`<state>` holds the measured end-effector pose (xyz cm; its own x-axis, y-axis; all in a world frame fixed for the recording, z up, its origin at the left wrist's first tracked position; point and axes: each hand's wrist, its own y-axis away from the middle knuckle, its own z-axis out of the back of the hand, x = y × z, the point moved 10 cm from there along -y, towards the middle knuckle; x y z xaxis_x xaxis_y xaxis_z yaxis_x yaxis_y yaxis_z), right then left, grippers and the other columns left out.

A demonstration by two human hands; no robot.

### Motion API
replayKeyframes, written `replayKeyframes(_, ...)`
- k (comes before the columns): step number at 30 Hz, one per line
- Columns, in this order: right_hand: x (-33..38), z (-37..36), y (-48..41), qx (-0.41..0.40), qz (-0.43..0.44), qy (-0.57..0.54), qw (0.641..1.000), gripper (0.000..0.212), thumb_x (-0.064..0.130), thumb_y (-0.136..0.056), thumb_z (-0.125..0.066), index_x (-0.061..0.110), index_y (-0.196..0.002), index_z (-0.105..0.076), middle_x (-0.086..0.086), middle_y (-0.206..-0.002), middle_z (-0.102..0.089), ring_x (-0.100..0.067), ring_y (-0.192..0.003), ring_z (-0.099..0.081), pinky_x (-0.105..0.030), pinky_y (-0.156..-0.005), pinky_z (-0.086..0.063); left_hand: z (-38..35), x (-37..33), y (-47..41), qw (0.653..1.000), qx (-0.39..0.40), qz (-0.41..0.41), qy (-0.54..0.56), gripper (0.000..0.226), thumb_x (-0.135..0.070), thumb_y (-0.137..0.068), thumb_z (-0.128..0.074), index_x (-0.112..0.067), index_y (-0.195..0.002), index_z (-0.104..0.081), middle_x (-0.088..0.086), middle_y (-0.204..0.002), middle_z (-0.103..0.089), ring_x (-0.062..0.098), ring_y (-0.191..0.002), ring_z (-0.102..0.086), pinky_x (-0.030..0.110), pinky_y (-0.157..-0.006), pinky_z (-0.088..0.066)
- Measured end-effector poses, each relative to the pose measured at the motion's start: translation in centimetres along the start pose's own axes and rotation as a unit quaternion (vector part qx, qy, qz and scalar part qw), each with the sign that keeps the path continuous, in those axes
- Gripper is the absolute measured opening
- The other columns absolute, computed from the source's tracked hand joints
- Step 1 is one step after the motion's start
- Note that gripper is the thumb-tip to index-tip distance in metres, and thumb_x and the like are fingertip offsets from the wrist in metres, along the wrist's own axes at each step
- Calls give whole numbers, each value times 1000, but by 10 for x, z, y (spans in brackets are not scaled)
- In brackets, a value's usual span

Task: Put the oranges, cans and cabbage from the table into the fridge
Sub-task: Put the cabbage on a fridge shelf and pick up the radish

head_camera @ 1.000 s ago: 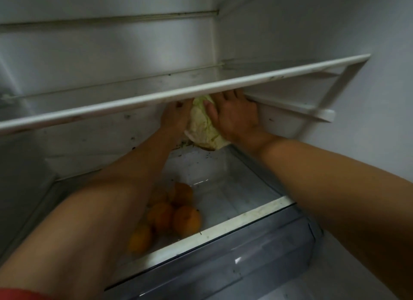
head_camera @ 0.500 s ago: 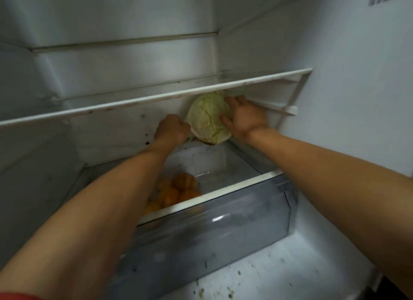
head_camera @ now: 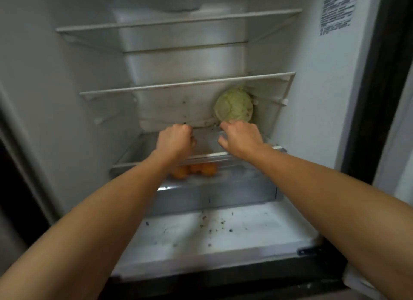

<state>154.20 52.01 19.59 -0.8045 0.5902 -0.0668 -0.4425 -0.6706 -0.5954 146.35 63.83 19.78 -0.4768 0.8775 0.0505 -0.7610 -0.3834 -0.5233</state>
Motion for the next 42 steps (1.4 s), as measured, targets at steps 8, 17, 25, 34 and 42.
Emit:
replayKeyframes(8,95,15,119,37,106,-102,988,35,37,-93,-48,16,-119,-57,-8,-116,-60,-31,-107,-57,-41,-79,-46,38,18,197,997,18,61,-38,18,-25,-92,-47,-11,-94,-58,13,-102,-63,38,-92,-61,36,-64,-38)
replayKeyframes(17,228,31,250,98,246,-182,947,38,38,-94,-46,20,-127,-54,-5,-122,-59,-28,-106,-57,-39,-80,-47,75,40,413,986,65,143,-52,23,-31,-91,-49,-15,-102,-61,9,-102,-64,37,-93,-62,40,-68,-46)
replayKeyframes(25,376,58,414,149,363,-235,889,30,36,-90,-49,21,-114,-58,-1,-115,-61,-25,-101,-59,-35,-76,-47,113,67,662,941,182,268,-95,28,-32,-97,-40,-16,-114,-56,3,-110,-60,27,-100,-58,38,-73,-46)
replayKeyframes(34,571,189,648,160,536,-301,772,38,37,-95,-46,21,-129,-53,-2,-120,-58,-24,-104,-58,-35,-78,-46,240,80,965,866,210,432,-137,24,-33,-98,-41,-17,-104,-57,0,-96,-60,17,-82,-58,27,-62,-38)
replayKeyframes(42,715,316,813,131,667,-330,655,39,40,-98,-44,21,-132,-49,0,-127,-57,-18,-107,-58,-30,-83,-49,361,87,1173,764,190,596,-158,13,-29,-95,-49,-19,-92,-56,-1,-90,-58,11,-72,-49,24,-65,-38)
